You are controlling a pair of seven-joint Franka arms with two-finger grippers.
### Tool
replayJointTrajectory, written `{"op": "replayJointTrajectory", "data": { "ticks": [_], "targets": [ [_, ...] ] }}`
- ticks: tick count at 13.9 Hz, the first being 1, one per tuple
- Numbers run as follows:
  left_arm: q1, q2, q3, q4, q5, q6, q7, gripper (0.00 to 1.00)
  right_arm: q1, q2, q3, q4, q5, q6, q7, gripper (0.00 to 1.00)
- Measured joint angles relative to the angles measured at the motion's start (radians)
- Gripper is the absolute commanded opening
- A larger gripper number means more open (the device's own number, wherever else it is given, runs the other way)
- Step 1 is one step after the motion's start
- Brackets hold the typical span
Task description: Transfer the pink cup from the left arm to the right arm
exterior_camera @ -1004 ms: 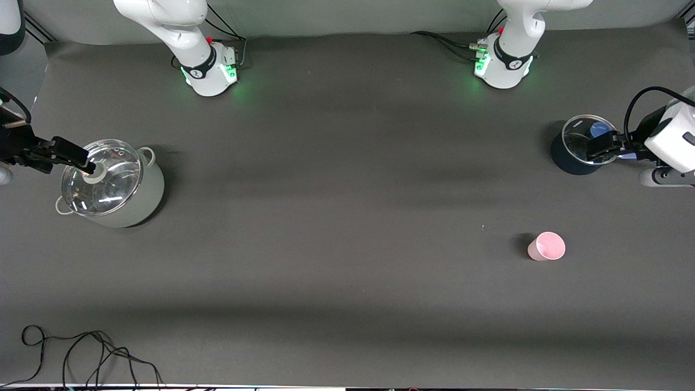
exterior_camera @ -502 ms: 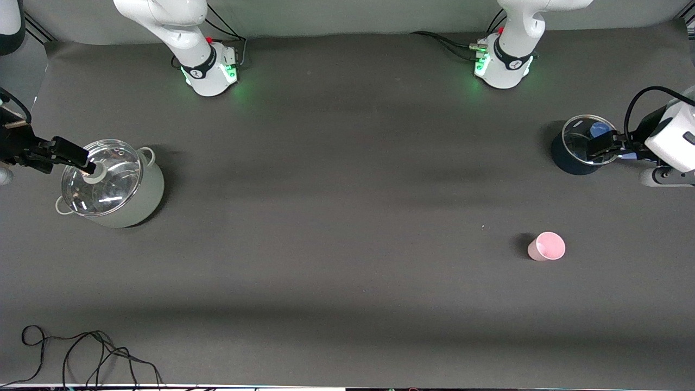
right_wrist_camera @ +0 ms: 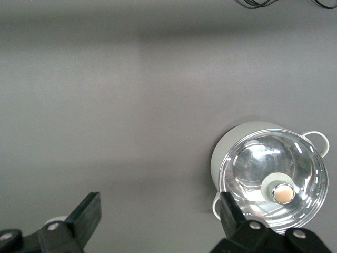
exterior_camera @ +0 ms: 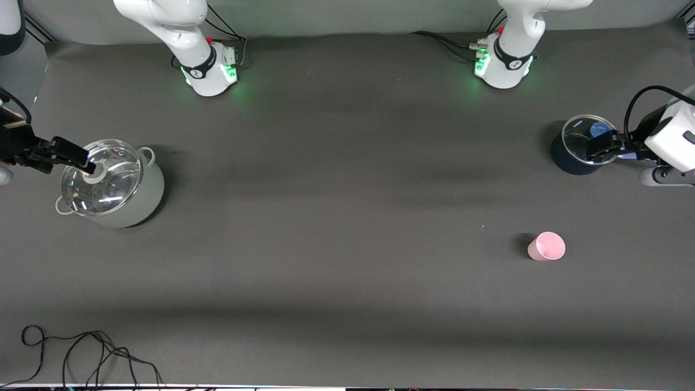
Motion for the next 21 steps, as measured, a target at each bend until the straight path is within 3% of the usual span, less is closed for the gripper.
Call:
{"op": "replayJointTrajectory", "data": {
  "ticks": [21],
  "targets": [
    [0.003, 0.004, 0.001, -0.002, -0.015, 0.025, 0.007, 1.00, -0.003, 0.000, -0.003, 0.000, 0.000, 0.000, 0.000, 1.00]
  ]
}}
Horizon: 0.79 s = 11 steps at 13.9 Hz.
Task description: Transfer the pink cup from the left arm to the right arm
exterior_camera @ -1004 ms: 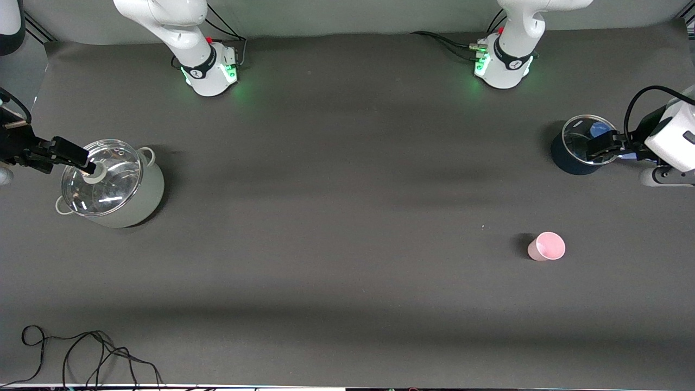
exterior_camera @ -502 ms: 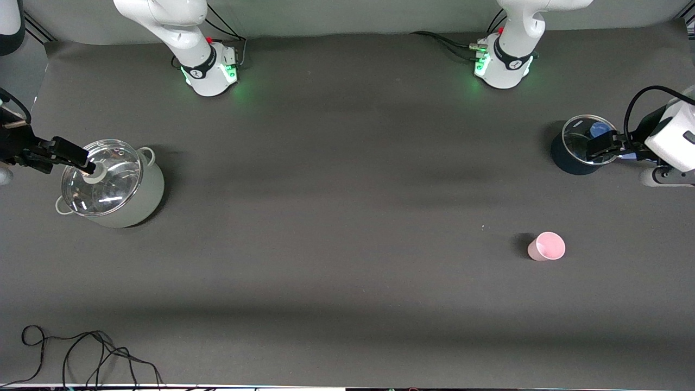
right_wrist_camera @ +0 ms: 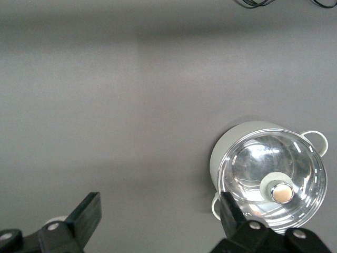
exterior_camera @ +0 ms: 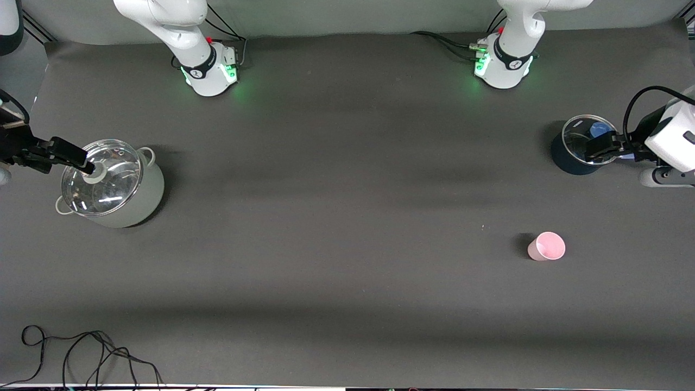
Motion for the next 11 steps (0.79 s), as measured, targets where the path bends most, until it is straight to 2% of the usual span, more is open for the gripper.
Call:
{"op": "replayJointTrajectory", "data": {
  "ticks": [4, 8, 11],
  "targets": [
    [0.056, 0.057, 0.003, -0.014, -0.001, 0.092, 0.105, 1.00, -0.001, 0.001, -0.001, 0.000, 0.000, 0.000, 0.000, 1.00],
    [0.171, 0.162, 0.006, -0.011, -0.086, 0.194, 0.396, 1.00, -0.002, 0.001, -0.001, 0.000, 0.000, 0.000, 0.000, 1.00],
    [0.211, 0.254, 0.006, 0.030, -0.169, 0.228, 0.634, 1.00, -0.002, 0.002, -0.001, 0.000, 0.000, 0.000, 0.000, 1.00]
  ]
}}
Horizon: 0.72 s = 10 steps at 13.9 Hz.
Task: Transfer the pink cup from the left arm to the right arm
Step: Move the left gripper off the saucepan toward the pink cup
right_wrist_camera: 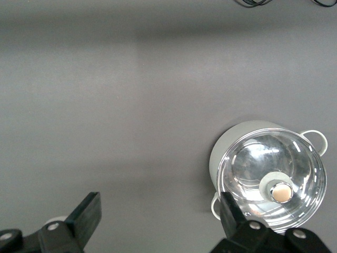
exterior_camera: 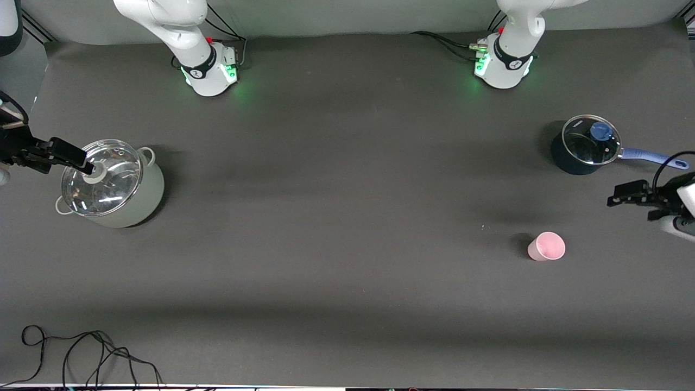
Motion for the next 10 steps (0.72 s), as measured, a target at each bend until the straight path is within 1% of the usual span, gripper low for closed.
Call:
{"op": "replayJointTrajectory", "data": {
  "ticks": [2, 5, 8, 10],
  "targets": [
    [0.044, 0.068, 0.000, 0.038, -0.082, 0.006, 0.184, 1.00, 0.000, 0.000, 0.000, 0.000, 0.000, 0.000, 0.000, 1.00],
    [0.124, 0.159, 0.001, 0.056, -0.222, 0.055, 0.478, 1.00, 0.000, 0.000, 0.000, 0.000, 0.000, 0.000, 0.000, 1.00],
    [0.174, 0.240, 0.001, 0.057, -0.342, 0.069, 0.693, 1.00, 0.000, 0.000, 0.000, 0.000, 0.000, 0.000, 0.000, 1.00],
    [0.199, 0.277, 0.000, 0.056, -0.404, 0.070, 0.813, 1.00, 0.000, 0.000, 0.000, 0.000, 0.000, 0.000, 0.000, 1.00]
  ]
}}
